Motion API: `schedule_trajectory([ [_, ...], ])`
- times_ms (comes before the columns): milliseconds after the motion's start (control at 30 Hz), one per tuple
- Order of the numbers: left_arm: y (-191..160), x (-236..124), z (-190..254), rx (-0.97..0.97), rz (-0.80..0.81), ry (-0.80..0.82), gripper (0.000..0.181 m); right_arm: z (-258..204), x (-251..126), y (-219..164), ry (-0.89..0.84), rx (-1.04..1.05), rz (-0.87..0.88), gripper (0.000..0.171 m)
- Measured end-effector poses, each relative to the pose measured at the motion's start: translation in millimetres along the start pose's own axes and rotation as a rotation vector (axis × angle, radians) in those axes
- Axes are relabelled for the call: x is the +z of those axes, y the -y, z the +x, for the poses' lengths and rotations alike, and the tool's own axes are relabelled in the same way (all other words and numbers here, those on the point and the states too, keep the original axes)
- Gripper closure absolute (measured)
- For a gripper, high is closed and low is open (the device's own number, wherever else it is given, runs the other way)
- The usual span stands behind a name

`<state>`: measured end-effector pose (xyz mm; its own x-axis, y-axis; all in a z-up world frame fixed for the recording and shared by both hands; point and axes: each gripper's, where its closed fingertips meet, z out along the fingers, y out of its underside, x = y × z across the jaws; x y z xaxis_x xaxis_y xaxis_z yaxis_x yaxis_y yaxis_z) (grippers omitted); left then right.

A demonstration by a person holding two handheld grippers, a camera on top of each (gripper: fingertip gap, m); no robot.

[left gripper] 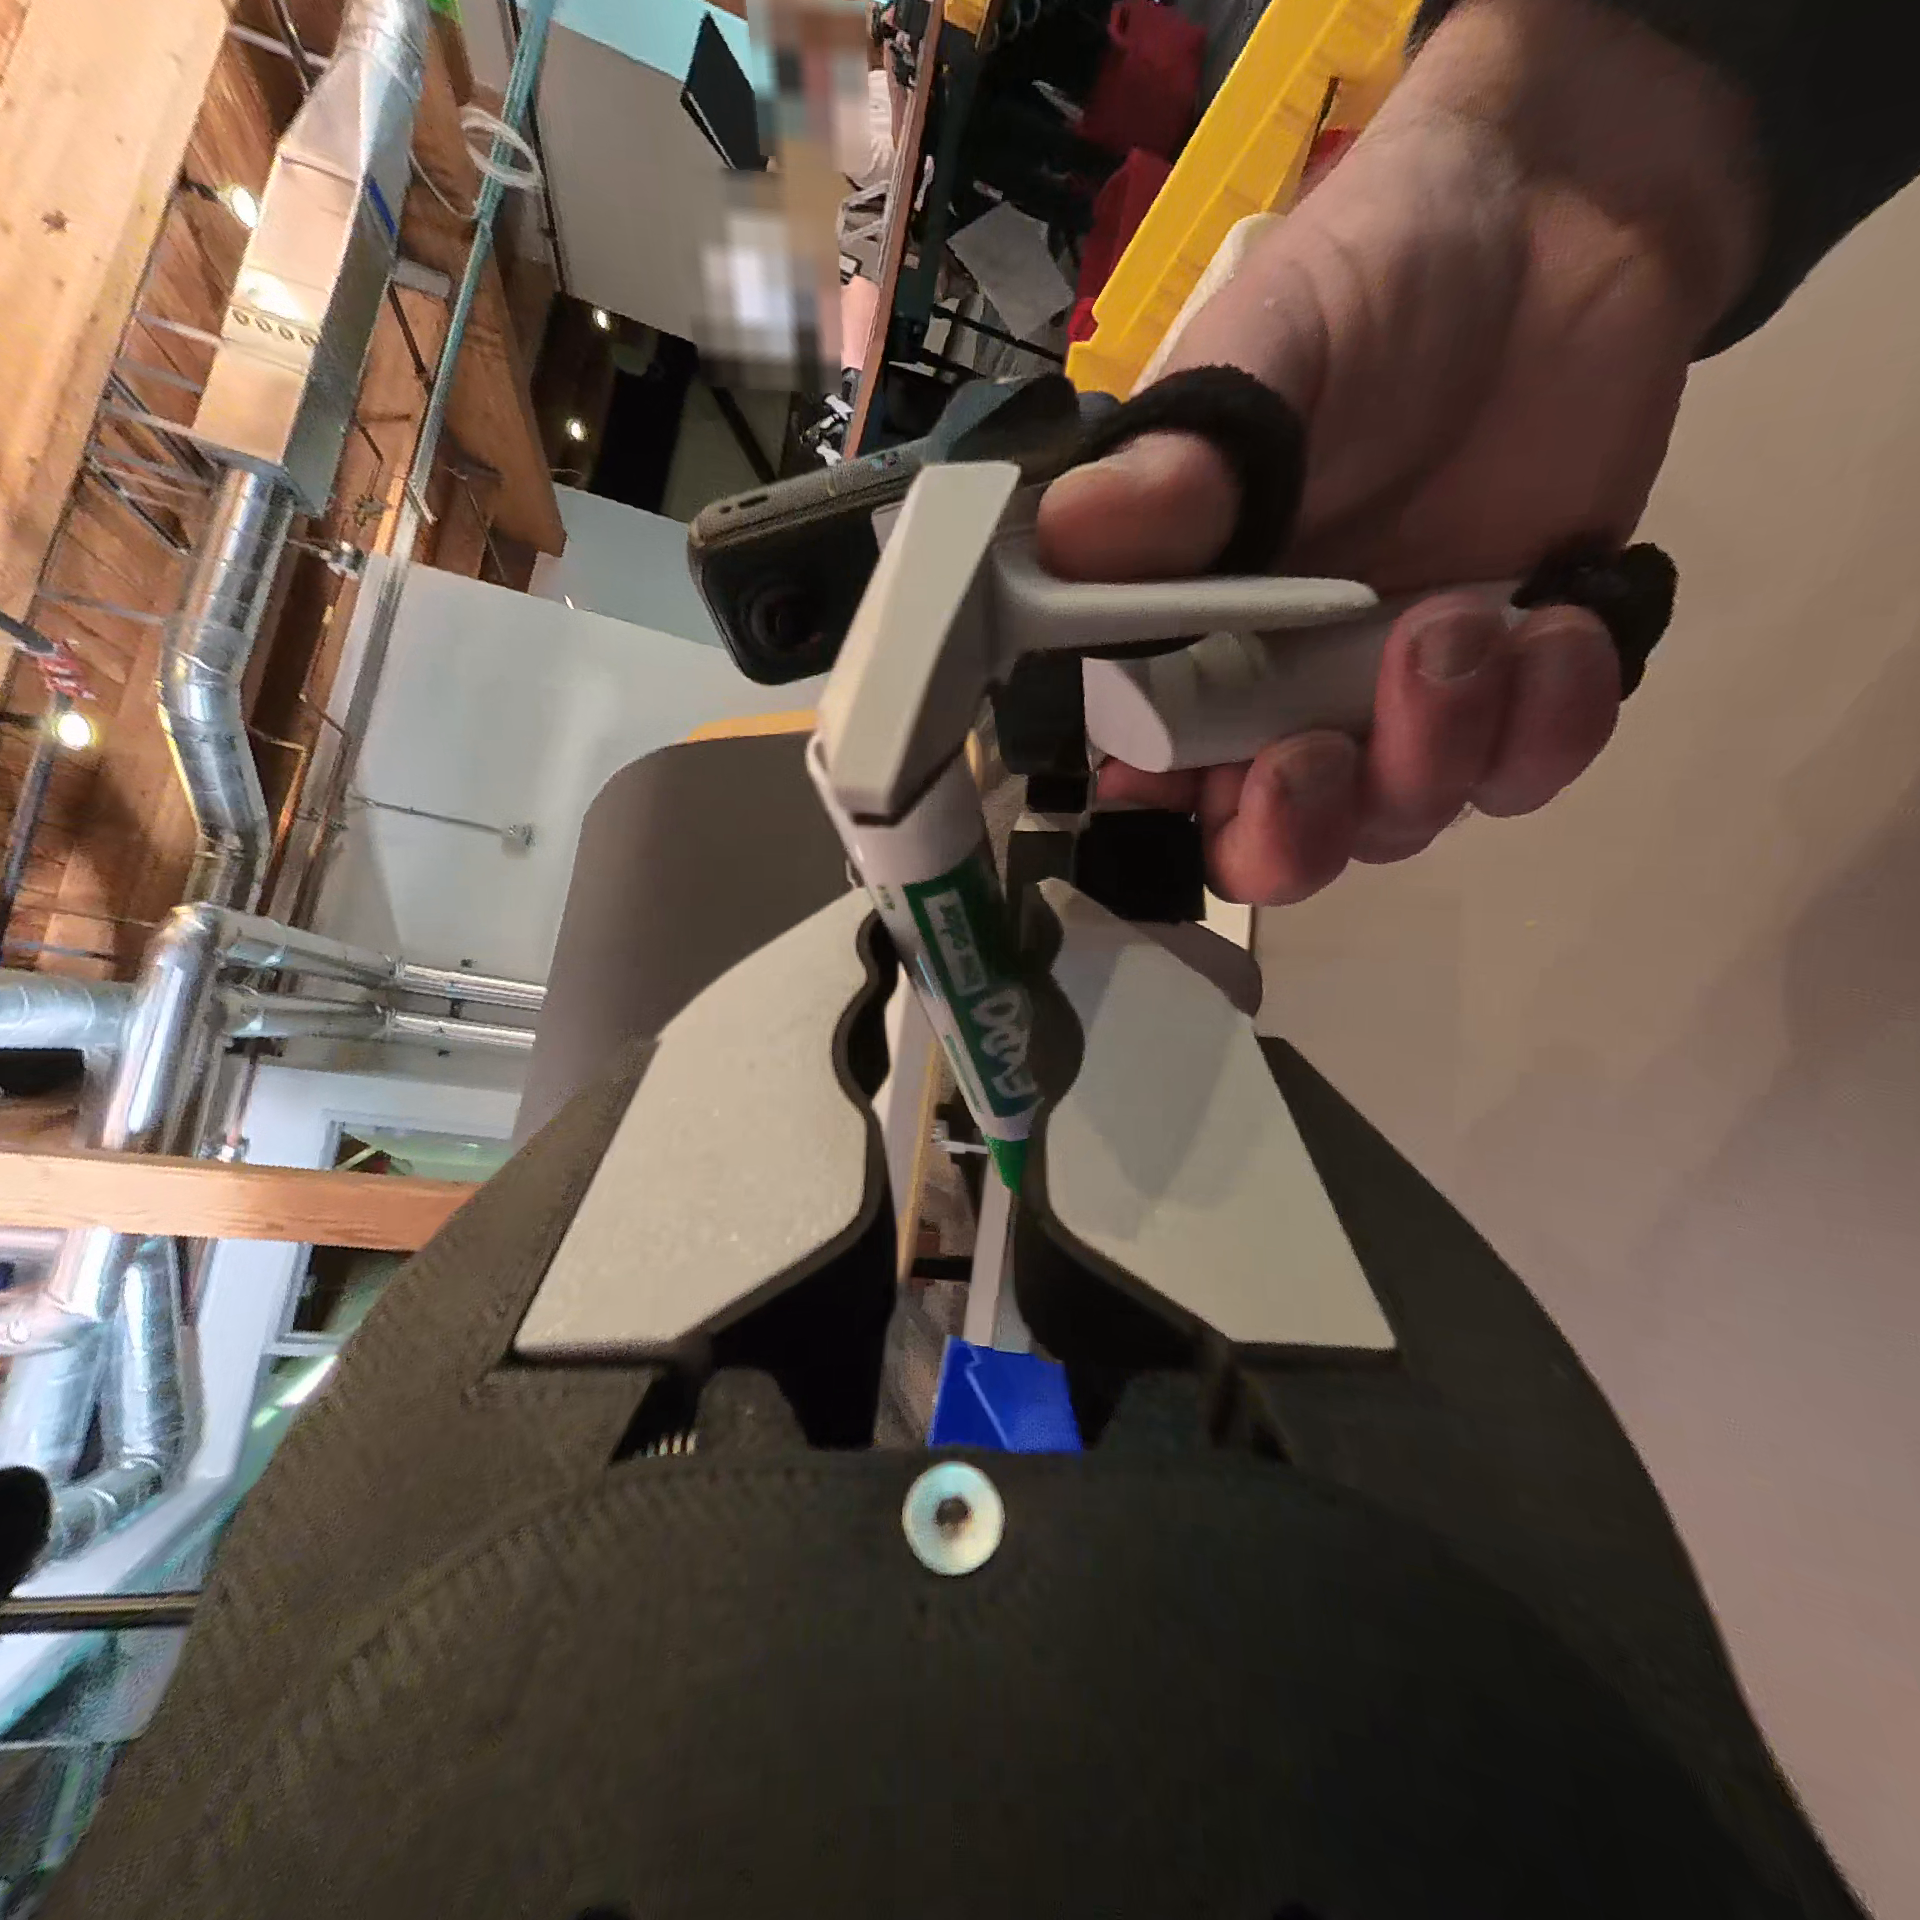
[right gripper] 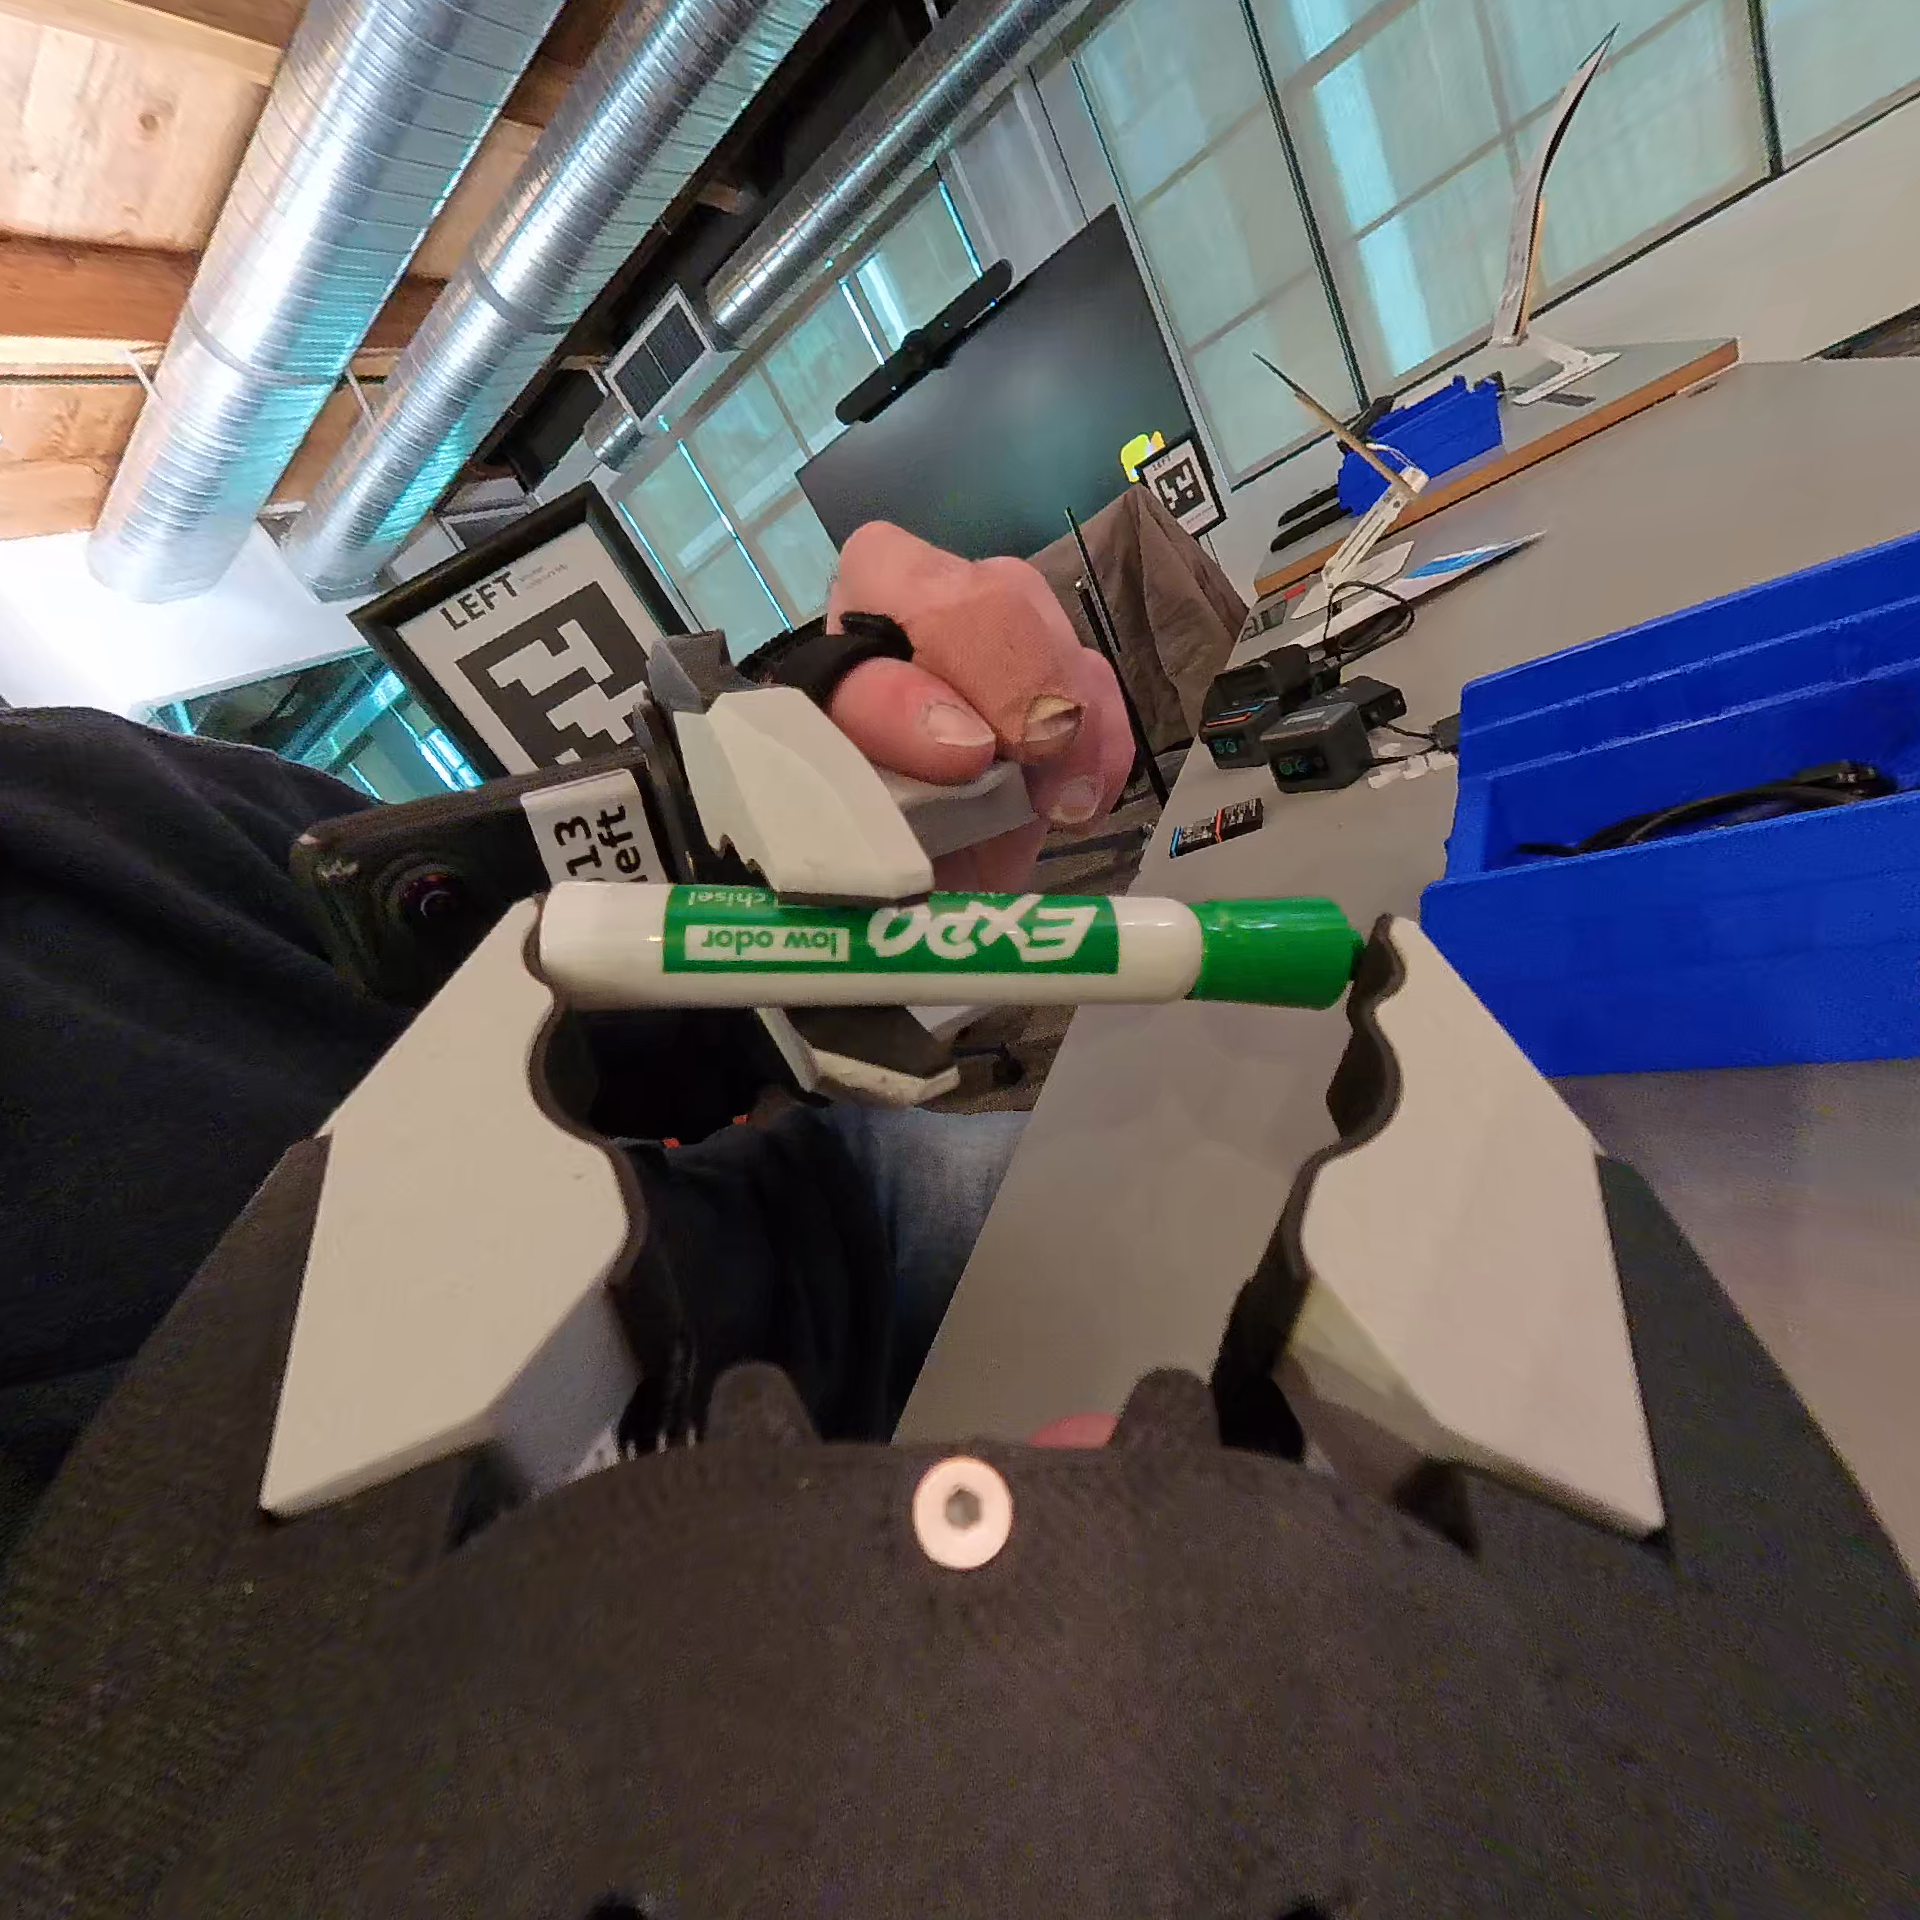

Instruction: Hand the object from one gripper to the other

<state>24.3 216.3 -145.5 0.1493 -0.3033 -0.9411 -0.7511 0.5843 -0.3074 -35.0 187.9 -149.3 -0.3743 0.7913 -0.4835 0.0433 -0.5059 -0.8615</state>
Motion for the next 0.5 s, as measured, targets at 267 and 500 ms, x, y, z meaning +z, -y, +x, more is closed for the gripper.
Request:
schedule_trajectory([
  [267,-25.7,-0.2,-16.1,-0.278,-0.079,0.004,0.161,10.3,-21.8,22.3,-0.192,-0.260,0.044,0.033],
  [500,-50.9,1.9,-13.5,-0.648,-0.163,-0.106,0.161,0.7,-33.8,44.9,-0.425,-0.632,-0.012,0.083],
])
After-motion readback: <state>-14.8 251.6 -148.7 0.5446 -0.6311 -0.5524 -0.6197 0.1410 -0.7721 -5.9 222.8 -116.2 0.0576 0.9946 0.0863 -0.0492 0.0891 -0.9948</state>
